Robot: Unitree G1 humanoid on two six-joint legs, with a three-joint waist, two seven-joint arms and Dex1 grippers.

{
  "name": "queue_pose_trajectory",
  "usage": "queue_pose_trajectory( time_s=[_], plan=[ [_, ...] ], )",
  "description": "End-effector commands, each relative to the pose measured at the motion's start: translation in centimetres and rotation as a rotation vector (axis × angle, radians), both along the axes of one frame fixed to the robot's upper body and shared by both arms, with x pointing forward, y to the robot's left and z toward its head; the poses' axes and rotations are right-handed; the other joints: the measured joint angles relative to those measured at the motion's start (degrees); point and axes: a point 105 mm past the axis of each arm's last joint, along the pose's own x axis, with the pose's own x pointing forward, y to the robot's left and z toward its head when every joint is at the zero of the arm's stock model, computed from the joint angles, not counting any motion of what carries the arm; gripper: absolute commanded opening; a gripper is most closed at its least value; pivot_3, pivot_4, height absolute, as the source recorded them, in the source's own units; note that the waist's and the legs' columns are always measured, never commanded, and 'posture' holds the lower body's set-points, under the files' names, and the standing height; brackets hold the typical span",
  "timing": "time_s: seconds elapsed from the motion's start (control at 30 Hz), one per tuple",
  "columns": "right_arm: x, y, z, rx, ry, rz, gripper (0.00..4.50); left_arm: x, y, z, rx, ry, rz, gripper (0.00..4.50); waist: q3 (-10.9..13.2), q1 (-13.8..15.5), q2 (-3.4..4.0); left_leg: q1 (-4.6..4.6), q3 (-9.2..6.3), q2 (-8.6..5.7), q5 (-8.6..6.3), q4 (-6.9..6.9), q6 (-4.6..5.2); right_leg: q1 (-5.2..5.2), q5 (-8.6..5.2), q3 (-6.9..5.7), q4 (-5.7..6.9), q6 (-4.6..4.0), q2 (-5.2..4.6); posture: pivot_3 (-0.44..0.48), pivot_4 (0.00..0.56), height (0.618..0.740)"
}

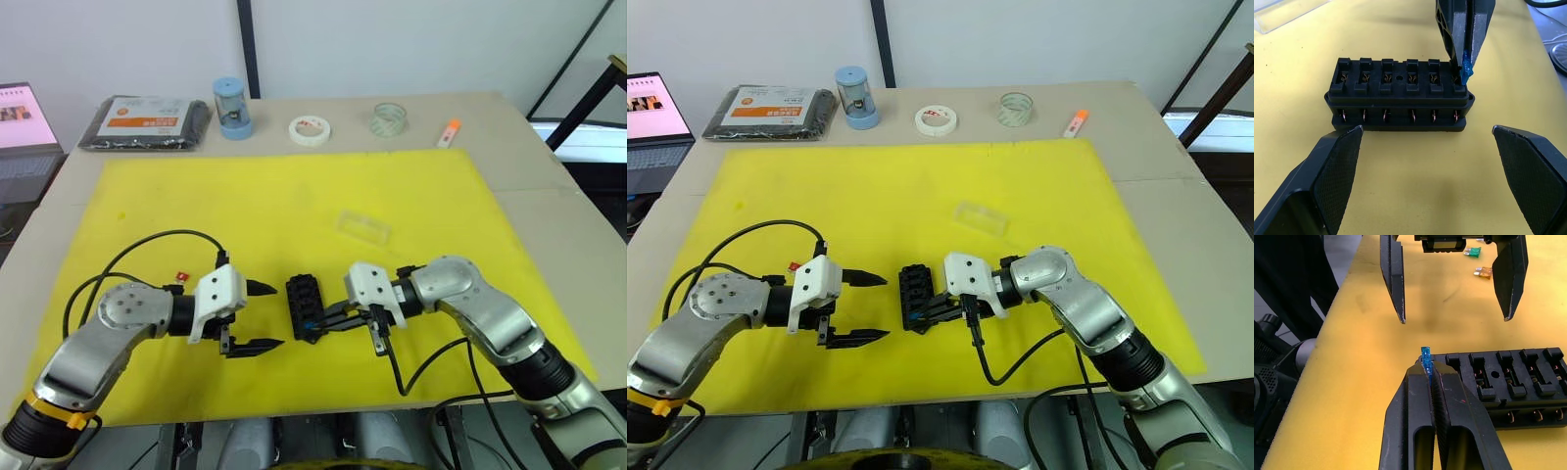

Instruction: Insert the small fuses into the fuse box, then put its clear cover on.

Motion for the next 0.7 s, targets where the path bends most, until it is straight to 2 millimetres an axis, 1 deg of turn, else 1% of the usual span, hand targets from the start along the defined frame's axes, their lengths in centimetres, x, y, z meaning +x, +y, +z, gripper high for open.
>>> queue_pose_trajectory(
  time_s=[0.03, 0.3, 0.53, 0.7],
  plan=[
    [0.0, 0.0, 0.0, 0.004, -0.028, 0.007, 0.0, 0.1, -0.3, 0.9, -0.012, -0.036, -0.014, 4.45, 0.0, 0.0, 0.0, 0.0, 0.0, 0.0, 0.0, 0.0, 0.0, 0.0, 0.0, 0.0, 0.0, 0.0, 0.0, 0.0, 0.15, 0.74],
    [0.4, -0.1, -0.5, -0.006, -0.044, 0.01, 0.0, 0.1, -0.4, 0.9, -0.016, -0.035, -0.014, 4.45, 0.0, 0.0, 0.0, 0.06, 0.0, 0.0, 0.01, 0.0, -0.02, 0.06, 0.0, 0.0, 0.0, 0.0, 0.02, 0.0, 0.15, 0.74],
    [0.8, -0.7, -1.4, -0.058, -0.048, 0.005, 0.0, 0.0, -0.6, 0.9, -0.019, -0.035, -0.016, 4.45, 0.0, 0.0, 0.0, 0.14, -0.01, 0.0, 0.0, 0.0, 0.0, 0.15, 0.0, 0.0, -0.01, 0.0, 0.01, 0.0, 0.15, 0.74],
    [1.4, -0.7, -1.2, -0.066, -0.083, -0.002, 0.0, 0.0, -0.8, 1.0, -0.025, -0.034, -0.016, 4.45, 0.0, 0.0, 0.0, 0.25, -0.01, 0.0, -0.02, 0.0, 0.03, 0.24, 0.0, -0.01, -0.01, 0.0, 0.01, 0.0, 0.15, 0.74]
  ],
)
